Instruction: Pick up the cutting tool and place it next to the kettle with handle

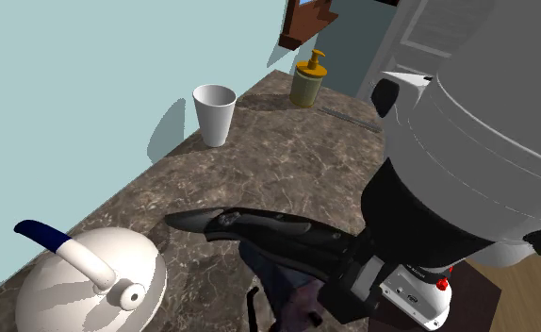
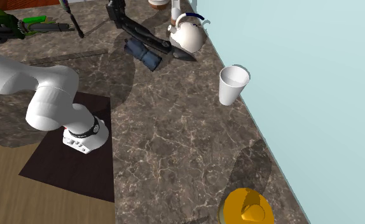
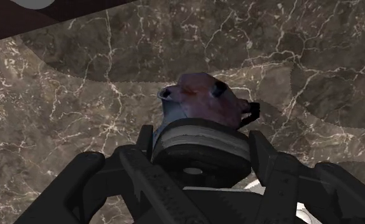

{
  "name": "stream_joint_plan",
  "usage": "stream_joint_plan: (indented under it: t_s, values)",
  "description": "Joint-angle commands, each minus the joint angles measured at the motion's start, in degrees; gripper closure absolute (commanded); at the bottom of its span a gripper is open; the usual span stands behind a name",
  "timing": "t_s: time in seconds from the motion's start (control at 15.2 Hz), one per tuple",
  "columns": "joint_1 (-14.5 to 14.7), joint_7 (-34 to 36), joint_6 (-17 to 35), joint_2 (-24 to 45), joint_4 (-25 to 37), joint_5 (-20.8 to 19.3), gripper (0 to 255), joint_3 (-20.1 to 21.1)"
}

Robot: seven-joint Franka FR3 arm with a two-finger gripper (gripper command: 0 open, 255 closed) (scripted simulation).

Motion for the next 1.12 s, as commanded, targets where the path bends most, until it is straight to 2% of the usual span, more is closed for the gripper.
stream_joint_plan:
  t_s: [0.0, 1.06]
  values:
    - [0.15, 0.00, 1.31, -0.21, -1.37, 0.47, 255, 0.59]
    - [0.76, -0.74, 12.71, -0.26, -12.13, 4.47, 255, 6.26]
